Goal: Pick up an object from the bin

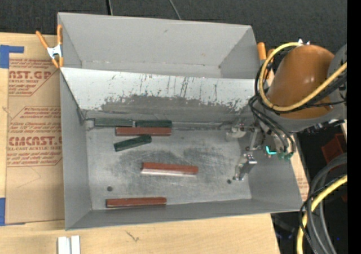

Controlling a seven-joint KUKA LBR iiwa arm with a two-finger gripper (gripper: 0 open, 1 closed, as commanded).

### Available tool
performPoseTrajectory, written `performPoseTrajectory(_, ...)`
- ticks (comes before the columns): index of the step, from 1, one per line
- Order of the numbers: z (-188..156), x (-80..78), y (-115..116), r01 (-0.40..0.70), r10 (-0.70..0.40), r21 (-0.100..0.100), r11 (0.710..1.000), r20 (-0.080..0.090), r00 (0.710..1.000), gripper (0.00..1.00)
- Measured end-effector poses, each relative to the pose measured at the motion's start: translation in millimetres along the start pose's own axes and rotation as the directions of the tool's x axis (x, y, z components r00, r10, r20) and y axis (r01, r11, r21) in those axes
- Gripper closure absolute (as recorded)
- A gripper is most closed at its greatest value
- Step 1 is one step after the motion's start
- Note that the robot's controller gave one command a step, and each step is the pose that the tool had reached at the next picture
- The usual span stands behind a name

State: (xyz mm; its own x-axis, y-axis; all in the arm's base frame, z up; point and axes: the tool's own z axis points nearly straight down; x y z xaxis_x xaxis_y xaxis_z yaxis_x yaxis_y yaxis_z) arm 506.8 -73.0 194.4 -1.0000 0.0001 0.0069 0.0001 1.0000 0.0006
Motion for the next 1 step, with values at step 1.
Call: performPoseTrajectory(1, -4.1, -1.8, 0.3, 0.001, -0.001, 0.001, 1.000, 0.008, 1.000, 0.00)
